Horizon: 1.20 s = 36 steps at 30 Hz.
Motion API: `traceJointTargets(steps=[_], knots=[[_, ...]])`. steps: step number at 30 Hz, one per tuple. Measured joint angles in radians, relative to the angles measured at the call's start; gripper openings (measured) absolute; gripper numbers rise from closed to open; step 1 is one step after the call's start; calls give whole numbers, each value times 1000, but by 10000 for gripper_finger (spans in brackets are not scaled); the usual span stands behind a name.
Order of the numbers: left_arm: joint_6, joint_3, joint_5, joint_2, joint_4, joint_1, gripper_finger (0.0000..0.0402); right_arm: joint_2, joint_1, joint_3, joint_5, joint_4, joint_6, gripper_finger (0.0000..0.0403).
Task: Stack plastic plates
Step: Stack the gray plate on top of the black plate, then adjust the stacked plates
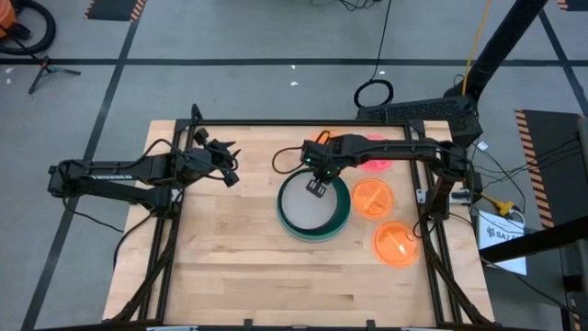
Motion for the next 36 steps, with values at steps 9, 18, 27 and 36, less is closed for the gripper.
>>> traceJointTargets(steps=[9,18,27,36], knots=[[0,0,0,0,-1,0,129,0,-1,-35,14,75,37,60],[0,0,0,0,-1,0,129,-19,5,-35,19,-27,108,121],[-1,0,5,1,-3,0,129,-30,117,-35,243,-366,279,91],[-5,0,5,1,-3,0,129,-163,165,-251,187,-304,263,10]])
